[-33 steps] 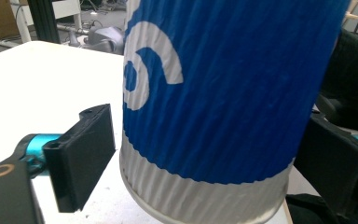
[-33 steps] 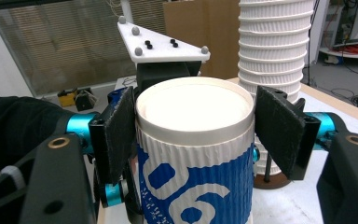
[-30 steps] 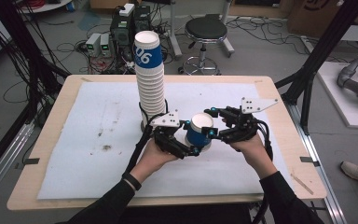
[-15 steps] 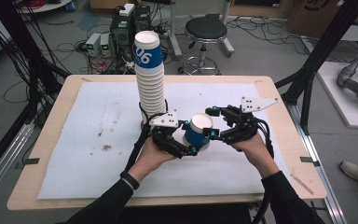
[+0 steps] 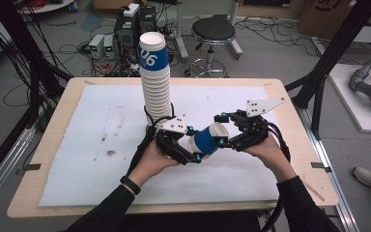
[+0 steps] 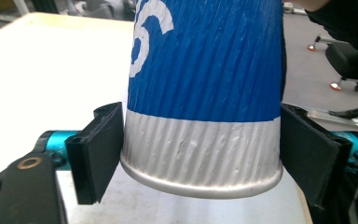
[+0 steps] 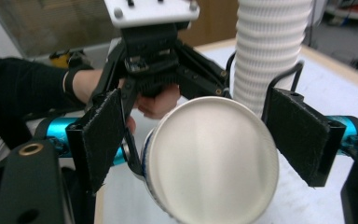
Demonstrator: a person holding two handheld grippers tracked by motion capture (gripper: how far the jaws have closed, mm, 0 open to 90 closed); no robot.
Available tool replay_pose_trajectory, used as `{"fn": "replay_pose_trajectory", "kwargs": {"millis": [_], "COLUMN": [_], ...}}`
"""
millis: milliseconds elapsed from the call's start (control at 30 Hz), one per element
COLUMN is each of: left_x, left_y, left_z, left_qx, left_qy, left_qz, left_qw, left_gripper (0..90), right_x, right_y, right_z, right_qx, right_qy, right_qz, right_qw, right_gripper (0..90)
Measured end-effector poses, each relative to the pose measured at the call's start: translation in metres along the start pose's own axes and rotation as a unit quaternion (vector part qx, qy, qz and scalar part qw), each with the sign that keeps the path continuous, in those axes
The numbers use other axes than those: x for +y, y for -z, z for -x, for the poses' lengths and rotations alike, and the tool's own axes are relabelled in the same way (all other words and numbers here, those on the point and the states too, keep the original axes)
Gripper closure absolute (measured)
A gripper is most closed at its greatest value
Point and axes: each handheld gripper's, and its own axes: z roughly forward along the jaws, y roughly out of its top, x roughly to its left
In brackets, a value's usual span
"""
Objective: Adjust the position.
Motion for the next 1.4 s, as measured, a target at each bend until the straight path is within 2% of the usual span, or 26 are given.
{"fn": "replay_pose_trajectory", "kwargs": {"millis": [67, 133, 267, 333, 500, 633, 800, 867, 967, 1000, 1200, 1267, 1400], "left_x": [-0.001, 0.0, 0.002, 0.002, 0.003, 0.004, 0.004, 0.003, -0.001, -0.001, -0.003, -0.003, -0.003], "left_y": [-0.001, 0.0, 0.005, 0.007, 0.009, 0.01, 0.008, 0.007, 0.006, 0.005, 0.005, 0.006, 0.01], "left_z": [0.0, 0.001, 0.001, 0.0, 0.0, 0.0, 0.0, 0.001, 0.0, 0.0, -0.003, -0.004, -0.005], "left_qx": [-0.001, 0.005, 0.008, 0.009, 0.008, 0.009, 0.007, 0.014, 0.002, 0.007, -0.018, -0.035, -0.034], "left_qy": [-0.006, -0.01, -0.008, -0.01, -0.012, -0.016, 0.005, 0.017, 0.03, 0.033, 0.037, 0.038, 0.035], "left_qz": [-0.004, -0.001, 0.013, 0.011, 0.007, 0.006, 0.022, 0.029, 0.045, 0.048, 0.068, 0.072, 0.075], "left_qw": [1.0, 0.9999, 0.9999, 0.9999, 0.9999, 0.9998, 0.9997, 0.9993, 0.9985, 0.9983, 0.9968, 0.9961, 0.996], "left_gripper": [21.1, 21.1, 21.1, 21.1, 21.4, 20.8, 15.1, 8.8, 8.6, 8.6, 8.4, 13.3, 17.6], "right_x": [-0.002, -0.001, -0.001, -0.002, -0.003, -0.003, -0.003, -0.003, -0.002, -0.002, -0.001, -0.002, -0.002], "right_y": [-0.003, -0.001, 0.005, 0.005, 0.002, 0.002, 0.004, 0.005, 0.009, 0.01, 0.012, 0.012, 0.012], "right_z": [0.001, 0.001, 0.004, 0.005, 0.006, 0.007, 0.008, 0.008, 0.008, 0.008, 0.007, 0.007, 0.008], "right_qx": [-0.001, -0.004, -0.003, -0.007, 0.012, 0.017, 0.022, 0.024, 0.022, 0.026, 0.035, 0.038, 0.037], "right_qy": [-0.002, -0.001, -0.011, -0.013, -0.015, -0.015, -0.02, -0.021, -0.02, -0.022, -0.022, -0.024, -0.025], "right_qz": [-0.009, -0.004, -0.005, -0.01, -0.023, -0.027, -0.019, -0.008, 0.004, 0.008, 0.028, 0.031, 0.032], "right_qw": [1.0, 1.0, 0.9999, 0.9998, 0.9996, 0.9994, 0.9994, 0.9995, 0.9996, 0.9994, 0.9988, 0.9985, 0.9985], "right_gripper": [20.8, 20.8, 20.7, 20.8, 30.0, 30.6, 30.6, 30.7, 30.7, 30.7, 30.8, 30.8, 31.0]}}
